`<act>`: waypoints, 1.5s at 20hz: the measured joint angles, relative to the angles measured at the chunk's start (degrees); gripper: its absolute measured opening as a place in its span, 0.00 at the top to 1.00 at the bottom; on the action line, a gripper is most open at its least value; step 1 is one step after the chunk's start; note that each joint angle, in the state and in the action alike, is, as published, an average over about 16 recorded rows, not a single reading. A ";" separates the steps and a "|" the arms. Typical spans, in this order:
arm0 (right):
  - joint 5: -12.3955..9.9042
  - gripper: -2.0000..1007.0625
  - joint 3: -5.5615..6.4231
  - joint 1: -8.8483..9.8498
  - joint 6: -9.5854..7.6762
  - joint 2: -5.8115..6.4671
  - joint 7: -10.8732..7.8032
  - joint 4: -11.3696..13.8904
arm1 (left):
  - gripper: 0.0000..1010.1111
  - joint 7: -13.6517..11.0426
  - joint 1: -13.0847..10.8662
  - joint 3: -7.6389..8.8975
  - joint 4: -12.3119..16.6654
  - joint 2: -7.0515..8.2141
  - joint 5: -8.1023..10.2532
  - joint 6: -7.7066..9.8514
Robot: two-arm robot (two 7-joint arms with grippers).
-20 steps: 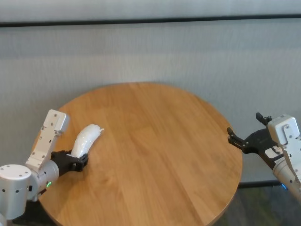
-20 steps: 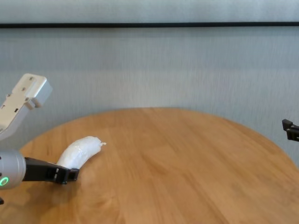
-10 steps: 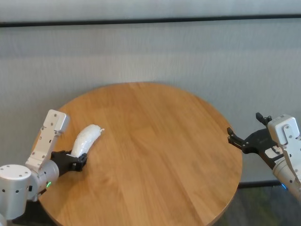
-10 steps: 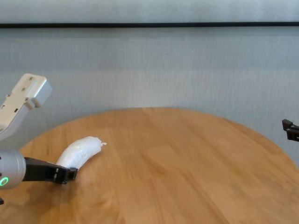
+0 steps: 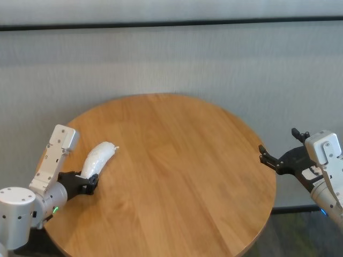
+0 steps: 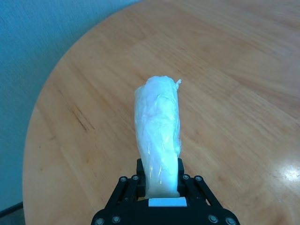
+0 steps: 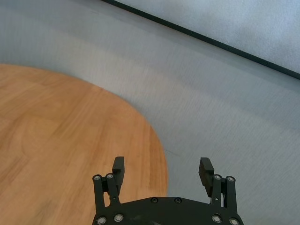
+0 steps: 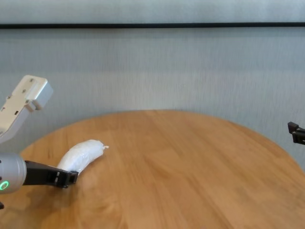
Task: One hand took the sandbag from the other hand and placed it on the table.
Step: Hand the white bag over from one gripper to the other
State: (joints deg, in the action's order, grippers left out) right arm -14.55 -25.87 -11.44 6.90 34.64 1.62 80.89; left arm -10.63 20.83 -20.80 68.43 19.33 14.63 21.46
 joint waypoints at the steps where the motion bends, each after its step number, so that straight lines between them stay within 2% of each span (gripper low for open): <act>1: 0.00 0.01 0.00 0.00 0.00 0.00 0.00 0.00 | 0.64 0.00 0.00 0.00 0.00 0.00 0.00 0.00; 18: 0.00 0.01 0.00 0.00 0.00 0.00 0.00 0.00 | 0.65 -0.14 -0.10 0.08 0.08 -0.03 -0.05 -0.12; 30: 0.00 0.01 0.00 0.00 0.00 0.00 0.00 0.00 | 0.65 -1.31 -0.98 0.72 0.70 -0.16 -1.01 -2.45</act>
State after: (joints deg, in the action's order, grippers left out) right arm -14.55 -25.87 -11.44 6.90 34.64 1.62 80.89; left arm -11.94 19.85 -20.07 69.14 19.17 13.62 19.01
